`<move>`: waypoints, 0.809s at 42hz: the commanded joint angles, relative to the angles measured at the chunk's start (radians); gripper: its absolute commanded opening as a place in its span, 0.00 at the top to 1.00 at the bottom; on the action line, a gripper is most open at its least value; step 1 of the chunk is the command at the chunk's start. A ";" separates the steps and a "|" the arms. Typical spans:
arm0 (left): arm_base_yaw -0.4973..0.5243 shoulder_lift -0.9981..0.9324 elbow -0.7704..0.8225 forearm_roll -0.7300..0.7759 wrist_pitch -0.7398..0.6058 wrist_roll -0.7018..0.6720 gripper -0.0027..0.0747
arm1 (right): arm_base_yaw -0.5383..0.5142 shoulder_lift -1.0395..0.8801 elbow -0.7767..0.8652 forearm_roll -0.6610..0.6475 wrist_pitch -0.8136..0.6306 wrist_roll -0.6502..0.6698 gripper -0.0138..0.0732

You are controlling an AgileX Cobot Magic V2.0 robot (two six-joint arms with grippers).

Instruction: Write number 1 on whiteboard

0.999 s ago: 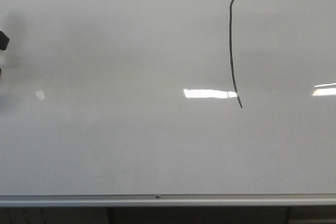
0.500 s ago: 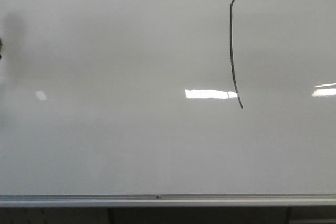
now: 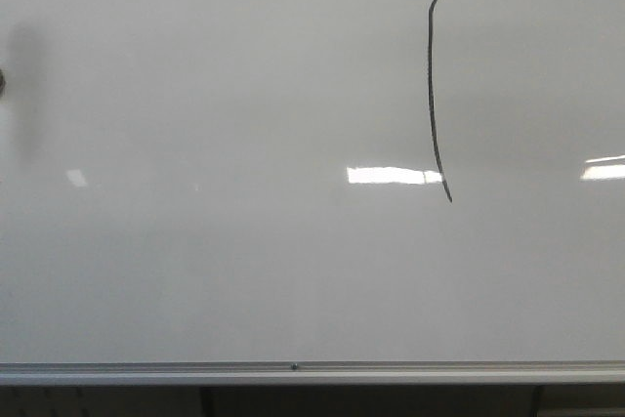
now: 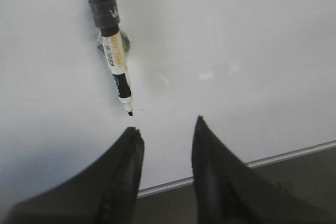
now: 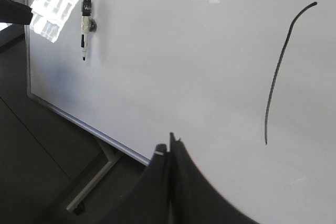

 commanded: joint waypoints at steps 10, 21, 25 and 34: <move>-0.011 -0.144 0.051 -0.032 -0.057 -0.003 0.99 | -0.005 0.000 -0.023 0.032 -0.131 -0.007 0.91; -0.149 -0.291 0.183 -0.032 -0.208 0.023 0.99 | -0.005 -0.009 -0.021 0.032 -0.206 -0.009 0.91; -0.200 -0.371 0.252 -0.032 -0.283 0.023 0.99 | -0.005 -0.039 -0.001 0.032 -0.245 -0.018 0.91; -0.277 -0.554 0.406 -0.055 -0.376 0.023 0.99 | -0.005 -0.145 0.084 0.032 -0.298 -0.025 0.91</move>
